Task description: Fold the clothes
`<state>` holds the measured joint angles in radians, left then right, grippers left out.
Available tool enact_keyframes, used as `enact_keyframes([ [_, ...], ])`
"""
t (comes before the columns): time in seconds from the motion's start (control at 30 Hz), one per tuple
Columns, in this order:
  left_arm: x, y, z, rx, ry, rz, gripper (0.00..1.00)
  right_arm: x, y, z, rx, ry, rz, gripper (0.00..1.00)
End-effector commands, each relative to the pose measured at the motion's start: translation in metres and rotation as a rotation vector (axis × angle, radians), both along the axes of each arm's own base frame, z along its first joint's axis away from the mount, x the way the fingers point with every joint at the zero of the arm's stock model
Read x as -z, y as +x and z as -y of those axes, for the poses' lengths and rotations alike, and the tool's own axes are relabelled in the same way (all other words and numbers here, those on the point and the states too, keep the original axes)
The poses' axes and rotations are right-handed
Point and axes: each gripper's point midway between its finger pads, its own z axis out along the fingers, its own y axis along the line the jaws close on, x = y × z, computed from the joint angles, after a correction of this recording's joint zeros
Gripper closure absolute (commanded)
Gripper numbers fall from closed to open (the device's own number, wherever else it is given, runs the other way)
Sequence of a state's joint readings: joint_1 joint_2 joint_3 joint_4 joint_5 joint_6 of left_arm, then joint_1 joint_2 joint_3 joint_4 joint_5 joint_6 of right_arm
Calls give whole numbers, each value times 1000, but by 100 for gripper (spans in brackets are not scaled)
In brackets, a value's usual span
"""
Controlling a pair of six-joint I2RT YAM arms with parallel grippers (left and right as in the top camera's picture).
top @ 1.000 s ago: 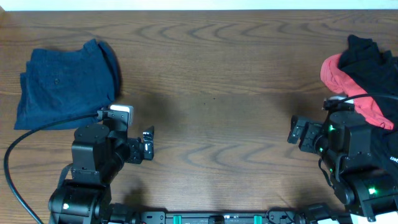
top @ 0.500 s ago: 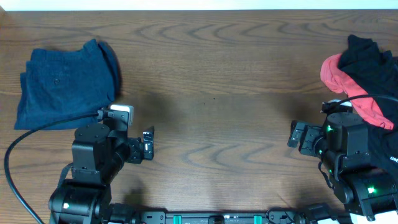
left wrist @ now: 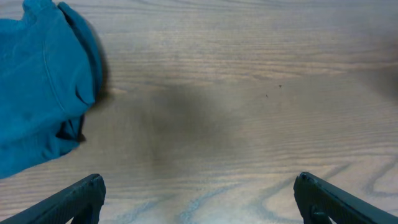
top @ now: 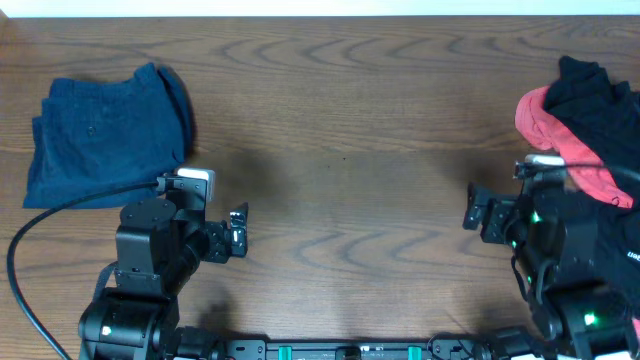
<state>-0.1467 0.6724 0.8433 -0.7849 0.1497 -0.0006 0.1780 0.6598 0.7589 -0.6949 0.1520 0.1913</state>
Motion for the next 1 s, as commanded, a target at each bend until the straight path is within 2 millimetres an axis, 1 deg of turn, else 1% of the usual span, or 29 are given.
enact_keyframes([
  [0.0, 0, 0, -2, -7, 9, 2, 2, 13, -7, 4, -28, -47, 76, 1],
  [0.23, 0, 0, -2, -7, 9, 2, 2, 38, -17, 1, -48, -6, 259, 1],
  [0.3, 0, 0, -2, -7, 9, 2, 2, 42, -20, -1, -61, 8, 310, 1],
  [0.4, 0, 0, -2, -7, 9, 2, 2, 41, -21, -2, -62, 20, 394, 1],
  [0.53, 0, 0, -2, -7, 9, 2, 2, 35, -18, 2, -48, 21, 496, 1],
  [0.7, 0, 0, -2, -7, 9, 2, 2, 34, -12, -1, -90, -63, 566, 1],
  [0.83, 0, 0, -2, -7, 9, 2, 2, 40, -6, 3, -84, -112, 613, 1],
  [0.9, 0, 0, -2, -7, 9, 2, 2, 46, -5, 5, -80, -119, 594, 1],
  [0.97, 0, 0, -2, -7, 9, 2, 2, 50, -6, 2, -111, -133, 580, 1],
])
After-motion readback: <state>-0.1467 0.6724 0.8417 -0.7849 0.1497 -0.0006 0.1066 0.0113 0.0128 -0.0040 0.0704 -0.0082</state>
